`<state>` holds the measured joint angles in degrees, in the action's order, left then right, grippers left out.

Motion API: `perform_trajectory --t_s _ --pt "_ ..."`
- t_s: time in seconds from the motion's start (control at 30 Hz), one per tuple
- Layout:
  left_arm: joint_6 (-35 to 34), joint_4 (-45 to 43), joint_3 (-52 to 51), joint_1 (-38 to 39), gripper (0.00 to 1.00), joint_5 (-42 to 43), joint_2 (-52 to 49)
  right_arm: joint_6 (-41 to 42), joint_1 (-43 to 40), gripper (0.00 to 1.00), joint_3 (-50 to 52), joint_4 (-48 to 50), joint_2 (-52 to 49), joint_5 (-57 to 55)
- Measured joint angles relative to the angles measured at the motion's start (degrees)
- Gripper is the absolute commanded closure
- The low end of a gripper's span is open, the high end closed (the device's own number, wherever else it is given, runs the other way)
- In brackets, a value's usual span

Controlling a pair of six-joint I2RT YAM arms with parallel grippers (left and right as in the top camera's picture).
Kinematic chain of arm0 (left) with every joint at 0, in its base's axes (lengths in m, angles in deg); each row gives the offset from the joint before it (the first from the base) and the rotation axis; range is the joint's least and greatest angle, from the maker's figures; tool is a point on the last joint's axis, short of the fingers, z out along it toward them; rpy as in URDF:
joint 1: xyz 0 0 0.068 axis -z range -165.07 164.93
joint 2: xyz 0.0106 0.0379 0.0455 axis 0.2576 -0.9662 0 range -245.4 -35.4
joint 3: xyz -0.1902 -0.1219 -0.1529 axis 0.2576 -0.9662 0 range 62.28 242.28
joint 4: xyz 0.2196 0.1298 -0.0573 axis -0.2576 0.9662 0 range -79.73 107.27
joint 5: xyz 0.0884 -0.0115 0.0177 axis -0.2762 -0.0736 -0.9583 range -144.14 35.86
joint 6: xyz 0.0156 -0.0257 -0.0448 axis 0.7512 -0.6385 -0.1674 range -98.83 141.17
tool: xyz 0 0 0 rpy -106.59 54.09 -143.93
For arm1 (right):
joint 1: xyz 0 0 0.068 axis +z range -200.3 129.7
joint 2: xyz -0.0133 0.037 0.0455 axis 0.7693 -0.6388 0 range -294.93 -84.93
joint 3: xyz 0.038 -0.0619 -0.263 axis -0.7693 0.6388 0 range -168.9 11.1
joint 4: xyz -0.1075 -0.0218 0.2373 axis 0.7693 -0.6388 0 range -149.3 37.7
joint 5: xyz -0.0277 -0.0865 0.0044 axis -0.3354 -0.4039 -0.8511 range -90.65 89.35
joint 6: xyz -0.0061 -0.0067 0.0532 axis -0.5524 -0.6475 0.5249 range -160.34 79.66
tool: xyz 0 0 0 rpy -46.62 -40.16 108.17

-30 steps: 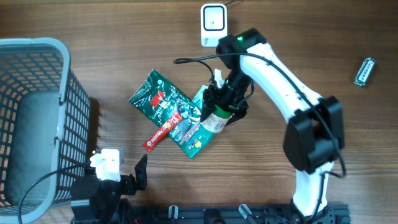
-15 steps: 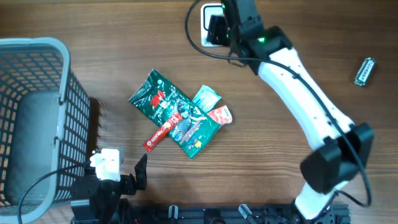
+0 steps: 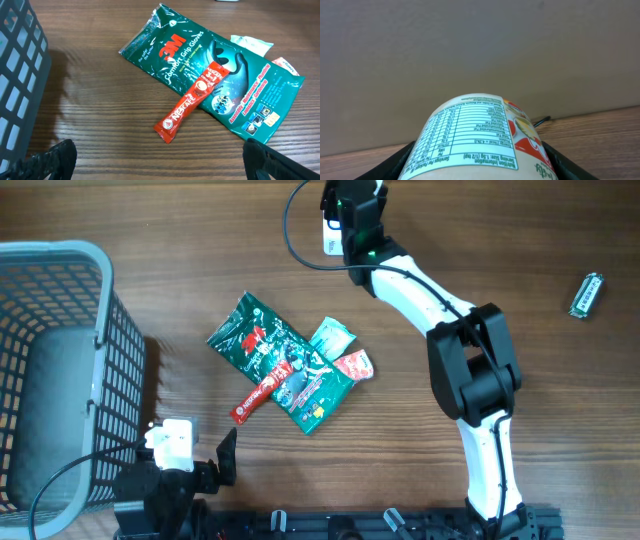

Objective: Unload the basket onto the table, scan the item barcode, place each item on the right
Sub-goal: 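Hold the jar under the scanner, then place it beside the AXE box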

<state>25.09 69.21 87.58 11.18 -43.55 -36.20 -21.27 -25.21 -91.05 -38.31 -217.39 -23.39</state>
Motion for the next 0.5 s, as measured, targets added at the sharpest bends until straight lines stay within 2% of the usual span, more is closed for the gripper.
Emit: perform_trajectory --t_s 0.13,0.23,0.3,0.37,0.5 --pt "0.0 0.0 0.0 0.0 0.0 0.0 0.0 -1.9 -2.2 0.42 0.0 -0.6 0.0 2.4" --pt "0.0 0.0 0.0 0.0 0.0 0.0 0.0 -5.6 -2.3 0.41 -0.1 -5.0 0.2 -1.0" --pt "0.0 0.0 0.0 0.0 0.0 0.0 0.0 -7.9 -3.2 0.42 -0.2 -14.2 1.6 -4.9" --pt "0.0 0.0 0.0 0.0 0.0 0.0 0.0 -6.8 -6.0 0.42 -0.6 -23.9 3.8 -7.5" --pt "0.0 -0.1 0.0 0.0 0.0 0.0 0.0 7.5 -19.2 0.42 -1.1 -45.4 5.7 -9.3"
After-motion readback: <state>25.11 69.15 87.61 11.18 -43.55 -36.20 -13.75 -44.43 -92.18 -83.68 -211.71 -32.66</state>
